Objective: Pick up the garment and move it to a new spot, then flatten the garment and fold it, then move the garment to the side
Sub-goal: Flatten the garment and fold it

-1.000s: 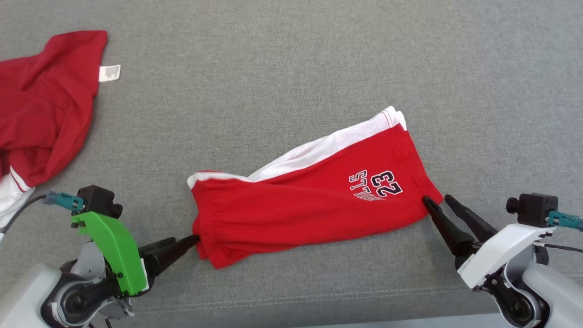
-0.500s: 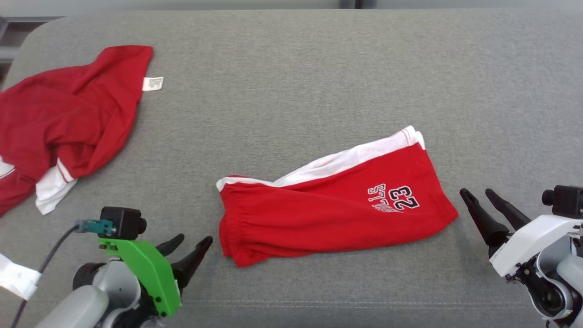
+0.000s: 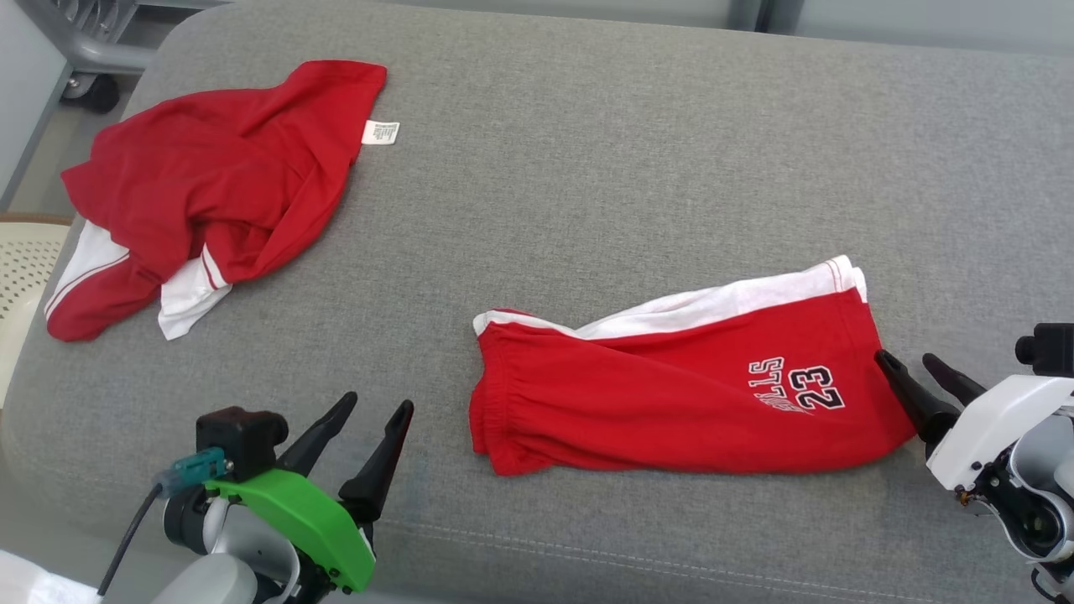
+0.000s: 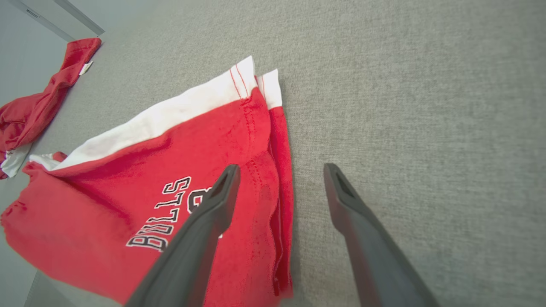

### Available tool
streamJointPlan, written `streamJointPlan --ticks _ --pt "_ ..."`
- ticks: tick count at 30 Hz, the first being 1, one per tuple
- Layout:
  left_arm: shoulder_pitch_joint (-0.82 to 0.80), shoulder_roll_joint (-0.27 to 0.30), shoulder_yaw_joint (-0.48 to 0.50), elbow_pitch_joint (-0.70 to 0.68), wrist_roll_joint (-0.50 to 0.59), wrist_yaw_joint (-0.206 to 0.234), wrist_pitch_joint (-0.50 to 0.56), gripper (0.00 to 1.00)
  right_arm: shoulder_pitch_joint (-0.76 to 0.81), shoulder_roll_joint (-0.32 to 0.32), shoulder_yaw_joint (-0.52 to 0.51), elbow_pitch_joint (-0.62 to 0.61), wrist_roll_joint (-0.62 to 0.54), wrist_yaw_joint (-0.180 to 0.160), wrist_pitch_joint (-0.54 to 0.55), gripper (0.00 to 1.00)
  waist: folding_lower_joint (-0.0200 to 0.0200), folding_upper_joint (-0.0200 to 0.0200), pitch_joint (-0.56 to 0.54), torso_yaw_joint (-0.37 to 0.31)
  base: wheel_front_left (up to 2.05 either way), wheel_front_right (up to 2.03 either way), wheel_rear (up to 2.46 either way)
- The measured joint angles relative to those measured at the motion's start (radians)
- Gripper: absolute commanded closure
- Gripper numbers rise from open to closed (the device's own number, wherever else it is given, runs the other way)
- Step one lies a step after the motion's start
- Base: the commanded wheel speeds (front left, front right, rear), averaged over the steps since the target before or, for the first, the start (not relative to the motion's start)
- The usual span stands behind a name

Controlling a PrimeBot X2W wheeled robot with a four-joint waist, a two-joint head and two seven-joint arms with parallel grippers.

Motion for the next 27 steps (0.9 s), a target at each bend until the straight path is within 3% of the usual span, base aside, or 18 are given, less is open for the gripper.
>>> streamJointPlan --ticks 10,20,21,25,27 --pt "0.062 -0.024 0.04 0.035 0.083 0.016 -0.183 0.0 -0.027 0.014 0.019 0.061 0.068 0.032 0.111 0.0 0.0 0.0 -0.003 0.053 0.0 0.0 0.0" --pt "0.105 -0.034 0.09 0.067 0.128 0.018 -0.188 0.0 -0.077 -0.001 0.017 0.14 0.097 0.047 0.194 0.0 0.0 0.0 -0.012 0.066 0.0 0.0 0.0" --pt "0.108 -0.036 0.092 0.07 0.132 0.018 -0.188 0.0 -0.081 -0.001 0.02 0.146 0.098 0.053 0.204 0.13 0.0 0.0 -0.012 0.067 0.0 0.0 0.0" --pt "0.117 -0.05 0.107 0.075 0.137 0.018 -0.193 0.0 -0.098 0.002 0.031 0.162 0.102 0.067 0.239 1.0 0.0 -0.0001 -0.015 0.068 0.0 0.0 0.0" --pt "0.121 -0.056 0.111 0.077 0.141 0.018 -0.193 0.0 -0.107 0.006 0.035 0.166 0.106 0.081 0.252 1.0 0.0 0.0 -0.015 0.069 0.0 0.0 0.0"
